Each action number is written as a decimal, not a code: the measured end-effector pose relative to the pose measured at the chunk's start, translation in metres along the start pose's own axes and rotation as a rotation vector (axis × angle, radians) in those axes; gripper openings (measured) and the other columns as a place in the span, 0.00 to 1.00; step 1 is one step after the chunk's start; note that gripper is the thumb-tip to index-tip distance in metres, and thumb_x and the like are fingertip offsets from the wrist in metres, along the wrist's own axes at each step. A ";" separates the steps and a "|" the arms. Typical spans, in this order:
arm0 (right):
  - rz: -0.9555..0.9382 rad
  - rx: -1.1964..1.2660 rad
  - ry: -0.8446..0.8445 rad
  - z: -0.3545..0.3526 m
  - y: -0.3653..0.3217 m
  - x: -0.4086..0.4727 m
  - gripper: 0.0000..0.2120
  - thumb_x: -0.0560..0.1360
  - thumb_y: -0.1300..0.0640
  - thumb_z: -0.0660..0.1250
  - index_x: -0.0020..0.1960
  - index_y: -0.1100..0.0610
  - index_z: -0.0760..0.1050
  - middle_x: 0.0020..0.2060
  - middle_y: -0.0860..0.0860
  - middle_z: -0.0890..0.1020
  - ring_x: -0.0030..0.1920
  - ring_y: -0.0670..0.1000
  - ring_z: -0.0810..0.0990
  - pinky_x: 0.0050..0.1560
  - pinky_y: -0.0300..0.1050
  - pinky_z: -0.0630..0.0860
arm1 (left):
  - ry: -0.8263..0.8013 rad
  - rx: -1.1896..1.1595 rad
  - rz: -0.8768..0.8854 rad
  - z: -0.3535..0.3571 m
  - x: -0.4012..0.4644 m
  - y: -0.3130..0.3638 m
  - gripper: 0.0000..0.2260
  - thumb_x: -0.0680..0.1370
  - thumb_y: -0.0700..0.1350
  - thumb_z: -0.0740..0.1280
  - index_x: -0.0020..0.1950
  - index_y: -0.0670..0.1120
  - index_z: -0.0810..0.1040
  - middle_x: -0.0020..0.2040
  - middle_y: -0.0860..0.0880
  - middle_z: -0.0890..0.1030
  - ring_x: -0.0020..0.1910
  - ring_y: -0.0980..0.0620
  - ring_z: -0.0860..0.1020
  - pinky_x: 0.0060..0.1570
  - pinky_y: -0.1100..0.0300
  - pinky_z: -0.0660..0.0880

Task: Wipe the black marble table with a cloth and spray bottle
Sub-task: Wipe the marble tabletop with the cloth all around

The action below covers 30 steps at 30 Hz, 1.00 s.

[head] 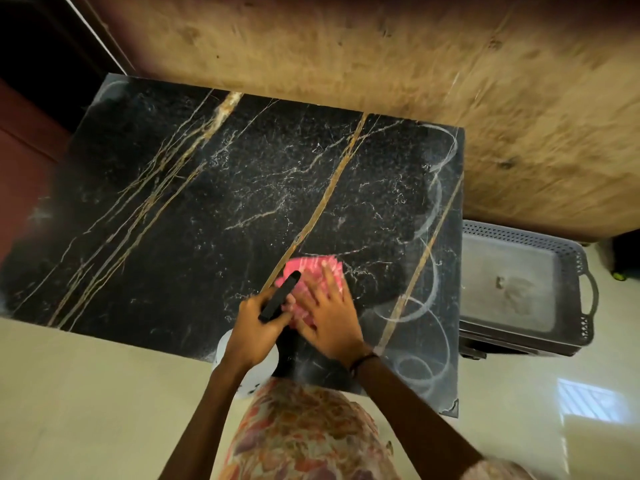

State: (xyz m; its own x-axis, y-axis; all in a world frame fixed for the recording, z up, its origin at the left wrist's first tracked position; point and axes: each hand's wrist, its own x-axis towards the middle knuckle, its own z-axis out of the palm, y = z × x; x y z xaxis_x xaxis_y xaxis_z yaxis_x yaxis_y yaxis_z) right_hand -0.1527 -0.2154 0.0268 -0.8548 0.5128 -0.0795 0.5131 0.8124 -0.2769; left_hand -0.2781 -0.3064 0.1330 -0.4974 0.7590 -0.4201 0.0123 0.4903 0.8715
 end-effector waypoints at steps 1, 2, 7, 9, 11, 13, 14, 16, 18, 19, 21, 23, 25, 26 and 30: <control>-0.054 -0.008 -0.018 0.004 -0.007 -0.020 0.29 0.78 0.38 0.53 0.76 0.46 0.55 0.76 0.51 0.58 0.77 0.62 0.50 0.73 0.67 0.50 | 0.008 -0.007 -0.008 -0.002 -0.003 -0.003 0.09 0.72 0.32 0.67 0.40 0.46 0.79 0.28 0.55 0.78 0.26 0.58 0.74 0.31 0.63 0.68; -0.090 -0.018 -0.039 0.006 -0.006 -0.040 0.28 0.79 0.37 0.52 0.75 0.45 0.57 0.76 0.50 0.59 0.76 0.61 0.52 0.73 0.65 0.49 | 0.018 -0.019 -0.016 -0.005 -0.005 -0.006 0.10 0.73 0.31 0.67 0.40 0.46 0.79 0.30 0.54 0.79 0.28 0.58 0.75 0.33 0.62 0.69; 0.010 -0.063 -0.051 -0.006 0.054 -0.076 0.27 0.78 0.36 0.50 0.74 0.43 0.60 0.74 0.51 0.63 0.76 0.58 0.52 0.71 0.67 0.59 | 0.038 -0.041 -0.032 -0.021 -0.016 -0.021 0.09 0.70 0.34 0.66 0.42 0.47 0.81 0.39 0.49 0.82 0.42 0.50 0.80 0.46 0.57 0.73; 0.143 -0.037 -0.034 -0.011 0.060 -0.058 0.29 0.76 0.38 0.54 0.74 0.45 0.60 0.75 0.52 0.63 0.76 0.59 0.52 0.70 0.67 0.61 | 0.026 -0.038 -0.025 -0.027 -0.022 -0.025 0.09 0.70 0.34 0.66 0.42 0.47 0.81 0.40 0.49 0.82 0.45 0.47 0.80 0.50 0.55 0.74; 0.254 -0.032 -0.016 -0.011 0.043 -0.032 0.30 0.75 0.37 0.53 0.75 0.44 0.58 0.75 0.52 0.61 0.76 0.62 0.52 0.71 0.68 0.58 | 0.020 -0.016 -0.023 -0.034 -0.029 -0.031 0.09 0.71 0.34 0.66 0.42 0.48 0.81 0.40 0.48 0.82 0.44 0.47 0.80 0.50 0.53 0.75; 0.276 -0.046 -0.007 -0.006 0.014 -0.011 0.30 0.76 0.36 0.50 0.76 0.44 0.55 0.76 0.52 0.58 0.76 0.63 0.50 0.72 0.68 0.53 | 0.015 -0.001 -0.022 -0.039 -0.035 -0.036 0.07 0.69 0.39 0.65 0.42 0.49 0.81 0.39 0.51 0.82 0.38 0.53 0.78 0.40 0.56 0.74; 0.248 -0.047 -0.004 -0.001 -0.004 -0.004 0.30 0.77 0.37 0.49 0.76 0.44 0.54 0.76 0.52 0.56 0.76 0.63 0.48 0.72 0.68 0.52 | 0.015 -0.006 -0.022 -0.041 -0.038 -0.036 0.07 0.68 0.39 0.65 0.42 0.49 0.80 0.38 0.52 0.81 0.34 0.55 0.77 0.36 0.59 0.72; 0.146 -0.009 0.006 0.010 -0.046 0.000 0.28 0.77 0.38 0.49 0.76 0.45 0.55 0.76 0.52 0.57 0.76 0.60 0.45 0.72 0.68 0.54 | 0.027 -0.014 -0.021 -0.044 -0.046 -0.040 0.06 0.68 0.38 0.65 0.41 0.46 0.80 0.35 0.54 0.80 0.29 0.58 0.74 0.32 0.63 0.69; 0.048 0.027 -0.023 0.024 -0.086 -0.009 0.27 0.78 0.38 0.48 0.75 0.45 0.58 0.75 0.52 0.61 0.77 0.60 0.47 0.72 0.68 0.55 | 0.041 -0.014 -0.036 -0.048 -0.055 -0.045 0.06 0.70 0.35 0.67 0.40 0.46 0.78 0.29 0.52 0.77 0.26 0.55 0.71 0.29 0.62 0.67; 0.006 0.020 -0.034 0.030 -0.100 -0.016 0.27 0.78 0.37 0.47 0.74 0.46 0.58 0.74 0.52 0.63 0.77 0.61 0.49 0.72 0.68 0.54 | 0.047 -0.013 -0.046 -0.050 -0.058 -0.048 0.07 0.71 0.35 0.68 0.40 0.48 0.78 0.27 0.51 0.75 0.26 0.52 0.69 0.29 0.59 0.67; -0.048 -0.024 -0.027 0.038 -0.110 -0.040 0.28 0.78 0.36 0.48 0.74 0.46 0.53 0.74 0.51 0.65 0.76 0.62 0.51 0.73 0.66 0.53 | 0.039 -0.010 -0.065 -0.053 -0.065 -0.055 0.07 0.73 0.36 0.69 0.43 0.49 0.78 0.28 0.48 0.73 0.27 0.49 0.68 0.28 0.56 0.66; -0.060 -0.042 0.009 0.036 -0.093 -0.065 0.29 0.77 0.36 0.51 0.75 0.46 0.54 0.73 0.50 0.66 0.76 0.60 0.53 0.73 0.65 0.55 | 0.021 -0.011 -0.064 -0.055 -0.068 -0.059 0.04 0.73 0.37 0.69 0.43 0.45 0.78 0.27 0.51 0.73 0.27 0.50 0.67 0.28 0.57 0.66; -0.010 -0.031 0.028 0.031 -0.064 -0.090 0.29 0.76 0.35 0.54 0.74 0.45 0.58 0.72 0.51 0.67 0.75 0.57 0.53 0.71 0.68 0.58 | 0.006 -0.002 -0.047 -0.056 -0.074 -0.058 0.05 0.74 0.33 0.67 0.45 0.42 0.79 0.29 0.53 0.77 0.25 0.56 0.71 0.30 0.65 0.67; 0.031 -0.025 0.025 0.027 -0.047 -0.101 0.29 0.77 0.35 0.55 0.74 0.45 0.58 0.73 0.51 0.66 0.75 0.57 0.51 0.70 0.69 0.59 | 0.002 0.000 -0.040 -0.056 -0.076 -0.057 0.06 0.74 0.31 0.65 0.45 0.41 0.79 0.32 0.53 0.78 0.26 0.58 0.73 0.30 0.66 0.68; 0.192 -0.045 0.032 0.007 0.014 -0.113 0.30 0.77 0.37 0.52 0.75 0.47 0.54 0.74 0.54 0.60 0.76 0.61 0.50 0.68 0.70 0.63 | 0.005 -0.004 -0.022 -0.054 -0.083 -0.053 0.07 0.75 0.31 0.65 0.46 0.41 0.79 0.38 0.48 0.79 0.27 0.60 0.75 0.30 0.67 0.69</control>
State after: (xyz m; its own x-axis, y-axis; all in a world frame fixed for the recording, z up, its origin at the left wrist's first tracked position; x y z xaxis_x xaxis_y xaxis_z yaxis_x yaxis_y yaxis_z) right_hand -0.0497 -0.2640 0.0250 -0.7384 0.6675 -0.0961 0.6701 0.7100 -0.2167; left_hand -0.2847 -0.4186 0.1353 -0.5018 0.7461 -0.4376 -0.0023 0.5047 0.8633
